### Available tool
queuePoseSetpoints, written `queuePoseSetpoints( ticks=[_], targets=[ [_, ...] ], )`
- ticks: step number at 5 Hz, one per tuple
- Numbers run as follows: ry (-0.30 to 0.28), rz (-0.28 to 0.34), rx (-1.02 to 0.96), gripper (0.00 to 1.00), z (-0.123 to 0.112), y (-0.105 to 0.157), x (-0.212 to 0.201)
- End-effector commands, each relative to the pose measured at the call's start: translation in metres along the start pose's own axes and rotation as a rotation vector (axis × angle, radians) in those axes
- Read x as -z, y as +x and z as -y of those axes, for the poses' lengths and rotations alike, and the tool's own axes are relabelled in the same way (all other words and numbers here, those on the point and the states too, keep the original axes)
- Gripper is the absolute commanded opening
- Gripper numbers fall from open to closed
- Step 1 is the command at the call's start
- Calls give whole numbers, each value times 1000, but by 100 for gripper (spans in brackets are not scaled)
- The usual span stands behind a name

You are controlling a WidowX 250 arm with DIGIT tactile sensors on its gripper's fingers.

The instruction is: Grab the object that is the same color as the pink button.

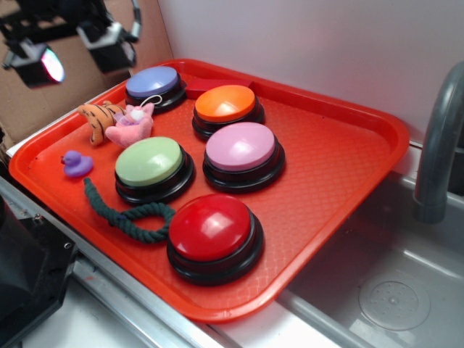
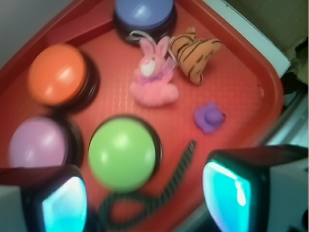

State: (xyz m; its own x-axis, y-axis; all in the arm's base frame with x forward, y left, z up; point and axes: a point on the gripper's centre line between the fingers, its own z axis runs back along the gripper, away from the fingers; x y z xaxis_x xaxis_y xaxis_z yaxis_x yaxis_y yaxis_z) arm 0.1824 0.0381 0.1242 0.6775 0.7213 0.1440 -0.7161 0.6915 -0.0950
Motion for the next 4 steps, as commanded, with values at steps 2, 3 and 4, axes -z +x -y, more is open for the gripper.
queuePoseSetpoints(
  ticks=[2, 3, 4],
  targets=[
    [23, 103, -218, 100, -8, 49, 75],
    [44, 114, -254, 100, -14, 59, 93],
    [63, 99, -274, 100, -19, 62, 105]
  ],
)
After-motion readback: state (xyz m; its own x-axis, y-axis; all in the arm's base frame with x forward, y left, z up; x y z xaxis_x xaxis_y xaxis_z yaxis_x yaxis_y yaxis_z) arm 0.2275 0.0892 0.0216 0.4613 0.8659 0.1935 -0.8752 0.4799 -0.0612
